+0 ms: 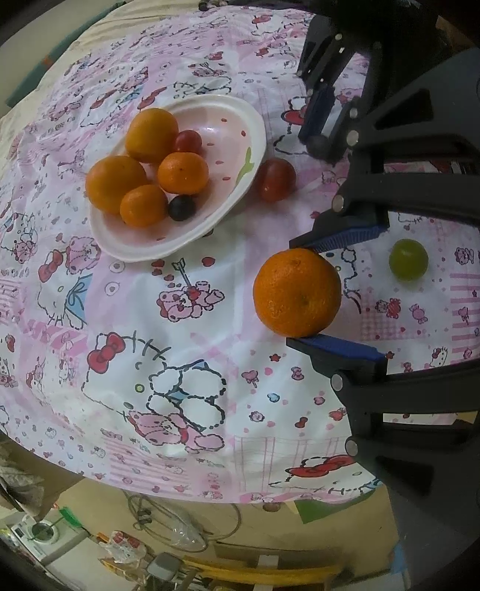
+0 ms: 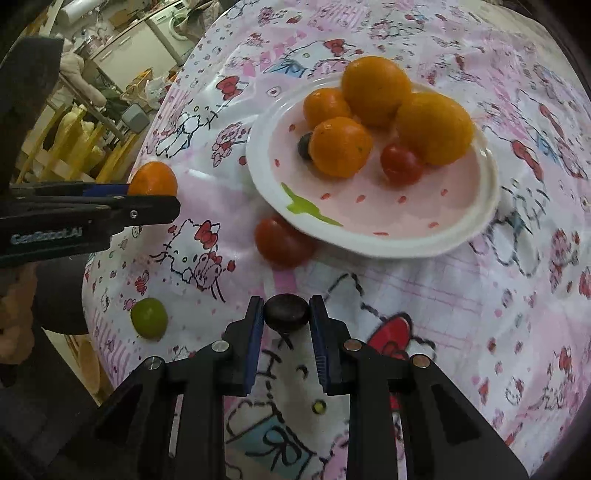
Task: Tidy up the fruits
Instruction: 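Carry the tangerine and grape onto the plate and open both tools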
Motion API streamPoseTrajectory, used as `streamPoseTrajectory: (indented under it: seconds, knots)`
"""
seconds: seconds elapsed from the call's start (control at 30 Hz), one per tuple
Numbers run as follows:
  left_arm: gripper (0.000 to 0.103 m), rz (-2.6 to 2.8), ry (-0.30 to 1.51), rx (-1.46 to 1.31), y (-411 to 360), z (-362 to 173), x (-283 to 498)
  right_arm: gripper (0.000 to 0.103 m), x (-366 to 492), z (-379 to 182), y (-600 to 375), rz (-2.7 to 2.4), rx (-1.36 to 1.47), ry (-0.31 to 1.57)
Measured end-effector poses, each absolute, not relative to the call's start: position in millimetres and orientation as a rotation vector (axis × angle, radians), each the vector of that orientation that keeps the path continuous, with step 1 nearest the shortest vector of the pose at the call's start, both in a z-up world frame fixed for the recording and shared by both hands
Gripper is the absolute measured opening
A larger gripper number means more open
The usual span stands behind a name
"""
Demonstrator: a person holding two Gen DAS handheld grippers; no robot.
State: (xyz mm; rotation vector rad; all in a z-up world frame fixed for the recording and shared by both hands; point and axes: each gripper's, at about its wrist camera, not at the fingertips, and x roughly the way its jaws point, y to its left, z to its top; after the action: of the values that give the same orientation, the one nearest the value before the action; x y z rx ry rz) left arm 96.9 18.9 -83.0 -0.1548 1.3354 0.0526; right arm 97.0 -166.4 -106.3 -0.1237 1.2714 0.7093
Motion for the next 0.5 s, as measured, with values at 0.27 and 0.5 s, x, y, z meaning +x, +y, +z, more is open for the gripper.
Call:
streamPoseTrajectory:
  seconds: [0.27,0.5]
  knots:
    - [0.039,0.009,1.264,-0.137,9,-62,114,0.026,107,-69,-213,0.643,-0.002,1.193]
    - [0.039,-0.032,1.251,-0.182,6,-62,142,0.026,134,-52,-241,0.542,-0.007,1.112]
